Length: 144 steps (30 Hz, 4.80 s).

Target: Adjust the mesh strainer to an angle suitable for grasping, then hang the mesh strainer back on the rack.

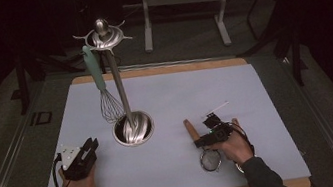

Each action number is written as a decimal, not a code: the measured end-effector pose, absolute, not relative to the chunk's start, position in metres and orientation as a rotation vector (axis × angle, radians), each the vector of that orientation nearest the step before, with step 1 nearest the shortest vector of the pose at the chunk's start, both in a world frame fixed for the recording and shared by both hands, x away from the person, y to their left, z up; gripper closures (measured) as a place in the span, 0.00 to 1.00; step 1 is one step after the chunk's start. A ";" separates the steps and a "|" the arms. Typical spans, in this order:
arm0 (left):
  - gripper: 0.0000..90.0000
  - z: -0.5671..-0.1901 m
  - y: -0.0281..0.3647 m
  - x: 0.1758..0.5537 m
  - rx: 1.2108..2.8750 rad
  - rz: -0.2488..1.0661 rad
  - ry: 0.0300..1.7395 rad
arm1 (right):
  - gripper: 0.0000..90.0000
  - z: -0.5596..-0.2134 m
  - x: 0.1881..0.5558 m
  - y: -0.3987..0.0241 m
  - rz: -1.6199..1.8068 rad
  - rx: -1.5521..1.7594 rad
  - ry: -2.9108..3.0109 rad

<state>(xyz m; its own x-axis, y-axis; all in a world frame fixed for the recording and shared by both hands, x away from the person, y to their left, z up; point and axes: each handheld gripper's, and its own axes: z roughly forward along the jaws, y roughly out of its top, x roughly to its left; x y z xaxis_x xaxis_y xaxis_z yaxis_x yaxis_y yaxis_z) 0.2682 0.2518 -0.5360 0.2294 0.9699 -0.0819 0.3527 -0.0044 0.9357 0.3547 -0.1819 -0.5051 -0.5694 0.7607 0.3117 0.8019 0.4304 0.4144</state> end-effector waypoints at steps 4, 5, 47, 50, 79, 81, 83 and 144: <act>0.83 -0.536 0.251 0.268 1.538 0.806 1.290 | 0.72 -0.505 0.358 -0.161 -0.749 -1.354 -2.645; 0.83 -0.536 0.251 0.268 1.538 0.805 1.289 | 0.75 -0.504 0.360 -0.156 -0.744 -1.338 -2.669; 0.83 -0.536 0.249 0.268 1.547 0.808 1.282 | 0.79 -0.430 0.351 -0.133 -1.151 -1.065 -2.760; 0.83 -0.536 0.249 0.268 1.546 0.808 1.282 | 0.79 -0.425 0.351 -0.132 -1.172 -1.040 -2.759; 0.83 -0.536 0.250 0.268 1.545 0.807 1.281 | 0.80 -0.404 0.349 -0.128 -1.336 -0.943 -2.760; 0.83 -0.536 0.250 0.268 1.545 0.808 1.280 | 0.80 -0.402 0.349 -0.128 -1.352 -0.931 -2.756; 0.83 -0.536 0.250 0.268 1.546 0.809 1.278 | 0.80 -0.400 0.349 -0.128 -1.365 -0.927 -2.752; 0.83 -0.537 0.249 0.268 1.548 0.804 1.277 | 0.80 -0.311 0.352 -0.118 -1.875 -0.491 -2.614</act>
<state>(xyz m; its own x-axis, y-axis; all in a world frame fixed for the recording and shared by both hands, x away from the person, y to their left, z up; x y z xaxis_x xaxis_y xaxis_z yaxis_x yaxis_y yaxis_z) 0.2680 0.2491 -0.5365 0.2414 0.9674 -0.0760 0.3502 -0.0138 0.9366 0.3516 -0.1181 -0.3108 -0.9483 0.3063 0.0830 0.1768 0.2925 0.9398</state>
